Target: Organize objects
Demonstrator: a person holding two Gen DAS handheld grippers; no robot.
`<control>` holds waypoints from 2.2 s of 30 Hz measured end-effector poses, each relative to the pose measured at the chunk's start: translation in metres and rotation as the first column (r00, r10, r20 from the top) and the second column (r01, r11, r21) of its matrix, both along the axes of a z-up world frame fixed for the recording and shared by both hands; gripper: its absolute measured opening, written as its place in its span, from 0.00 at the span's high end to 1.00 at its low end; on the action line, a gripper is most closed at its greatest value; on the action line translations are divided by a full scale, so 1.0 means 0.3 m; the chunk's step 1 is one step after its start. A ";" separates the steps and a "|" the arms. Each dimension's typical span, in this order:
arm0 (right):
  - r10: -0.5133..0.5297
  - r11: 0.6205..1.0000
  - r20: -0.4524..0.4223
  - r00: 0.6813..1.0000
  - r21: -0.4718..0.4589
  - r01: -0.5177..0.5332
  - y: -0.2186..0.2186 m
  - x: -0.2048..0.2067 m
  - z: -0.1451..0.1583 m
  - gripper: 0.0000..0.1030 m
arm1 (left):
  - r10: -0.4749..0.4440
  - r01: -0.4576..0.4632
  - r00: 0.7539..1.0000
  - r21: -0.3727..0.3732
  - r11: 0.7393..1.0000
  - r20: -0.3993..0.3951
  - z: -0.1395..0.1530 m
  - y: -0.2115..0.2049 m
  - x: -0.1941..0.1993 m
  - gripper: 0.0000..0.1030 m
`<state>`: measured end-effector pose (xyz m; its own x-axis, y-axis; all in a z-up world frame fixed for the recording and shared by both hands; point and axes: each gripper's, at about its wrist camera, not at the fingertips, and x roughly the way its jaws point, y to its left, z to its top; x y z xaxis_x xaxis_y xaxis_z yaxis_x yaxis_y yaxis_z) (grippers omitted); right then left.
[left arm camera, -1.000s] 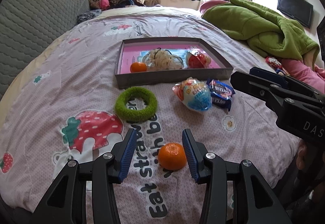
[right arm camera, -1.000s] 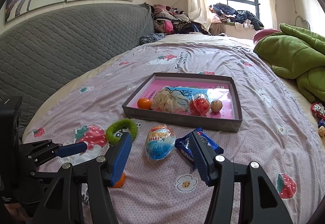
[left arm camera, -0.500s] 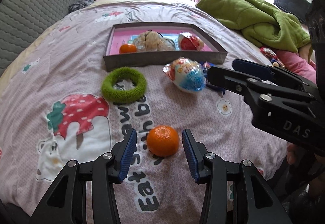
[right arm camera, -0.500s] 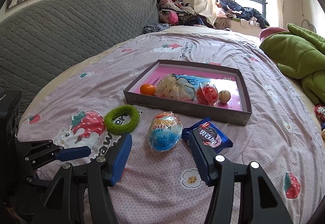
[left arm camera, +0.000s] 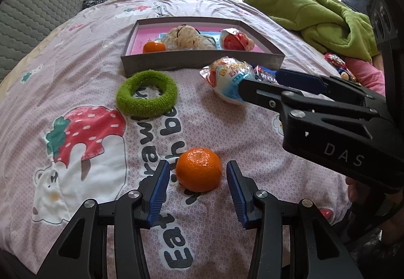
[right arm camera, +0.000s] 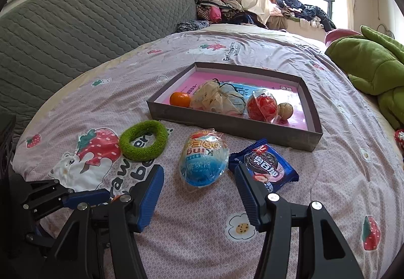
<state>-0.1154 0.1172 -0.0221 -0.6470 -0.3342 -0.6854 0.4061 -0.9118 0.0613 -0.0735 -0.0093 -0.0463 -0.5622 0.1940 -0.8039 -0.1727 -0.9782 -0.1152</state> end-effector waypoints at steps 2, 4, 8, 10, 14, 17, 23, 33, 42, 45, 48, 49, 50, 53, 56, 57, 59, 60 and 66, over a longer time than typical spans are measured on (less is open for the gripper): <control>-0.002 1.000 -0.001 1.000 0.008 0.002 -0.005 -0.004 -0.006 0.44 | -0.005 0.005 1.000 0.002 1.000 0.004 -0.008 0.004 -0.002 0.53; -0.004 1.000 -0.002 1.000 0.017 0.004 -0.012 -0.012 -0.014 0.44 | -0.005 0.005 1.000 0.001 1.000 0.003 -0.015 0.005 -0.005 0.53; 0.000 0.999 -0.003 1.000 0.034 0.000 -0.028 -0.028 -0.030 0.44 | -0.004 0.004 1.000 0.015 1.000 0.000 -0.023 -0.001 -0.012 0.53; 0.000 0.999 -0.004 1.000 0.044 0.000 -0.036 -0.040 -0.038 0.44 | -0.003 0.003 1.000 0.022 1.000 -0.004 -0.027 -0.004 -0.016 0.53; 0.001 0.998 -0.011 1.000 0.059 0.000 -0.051 -0.066 -0.050 0.44 | -0.005 0.005 1.000 0.026 1.000 -0.001 -0.041 -0.006 -0.025 0.53; 0.002 0.997 -0.013 1.000 0.080 -0.001 -0.068 -0.080 -0.066 0.44 | -0.008 0.008 1.000 0.027 1.000 0.001 -0.051 -0.003 -0.030 0.54; -0.007 0.994 -0.021 1.000 0.113 0.010 -0.084 -0.099 -0.104 0.44 | -0.013 0.013 1.000 0.027 1.000 -0.001 -0.059 0.002 -0.036 0.56; 0.009 0.996 -0.025 1.000 0.095 -0.006 -0.074 -0.098 -0.114 0.47 | -0.015 0.016 1.000 0.022 1.000 -0.017 -0.064 0.006 -0.040 0.59; 0.028 0.997 -0.001 1.000 0.071 -0.028 -0.053 -0.070 -0.109 0.47 | -0.019 0.019 1.000 0.016 1.000 -0.020 -0.064 0.008 -0.039 0.59; 0.028 0.998 0.010 1.000 0.056 -0.029 -0.039 -0.063 -0.108 0.47 | -0.020 0.020 1.000 0.013 1.000 -0.021 -0.063 0.008 -0.039 0.59; 0.020 0.999 0.015 1.000 0.040 -0.021 -0.017 -0.054 -0.099 0.47 | -0.019 0.020 0.999 0.011 1.000 -0.025 -0.059 0.008 -0.038 0.59; 0.019 0.999 0.014 1.000 0.035 -0.019 -0.011 -0.051 -0.096 0.47 | -0.018 0.018 0.999 0.009 1.000 -0.026 -0.058 0.009 -0.038 0.59; 0.017 0.999 0.016 1.000 0.026 -0.018 -0.001 -0.047 -0.092 0.47 | -0.017 0.017 0.999 0.008 1.000 -0.027 -0.057 0.009 -0.037 0.59; 0.015 1.000 0.019 1.000 0.016 -0.016 0.022 -0.034 -0.077 0.47 | -0.011 0.011 0.999 0.002 1.000 -0.035 -0.051 0.008 -0.035 0.59; 0.010 1.000 0.014 1.000 -0.006 -0.010 0.045 -0.027 -0.058 0.47 | -0.008 0.008 0.999 -0.004 1.000 -0.043 -0.043 0.008 -0.037 0.59; 0.007 1.000 0.013 1.000 -0.011 -0.007 0.049 -0.026 -0.053 0.47 | -0.006 0.006 0.999 -0.005 1.000 -0.046 -0.041 0.008 -0.038 0.59; 0.002 1.000 0.009 1.000 -0.022 -0.002 0.061 -0.023 -0.043 0.47 | -0.005 0.005 0.999 -0.008 1.000 -0.051 -0.035 0.009 -0.041 0.59; 0.001 1.000 0.009 1.000 -0.026 0.000 0.064 -0.024 -0.039 0.47 | -0.002 0.002 0.998 -0.010 1.000 -0.055 -0.032 0.009 -0.042 0.59; 0.002 1.000 0.011 1.000 -0.031 -0.002 0.074 -0.021 -0.033 0.47 | 0.005 -0.005 0.997 -0.010 1.000 -0.074 -0.003 0.016 -0.060 0.59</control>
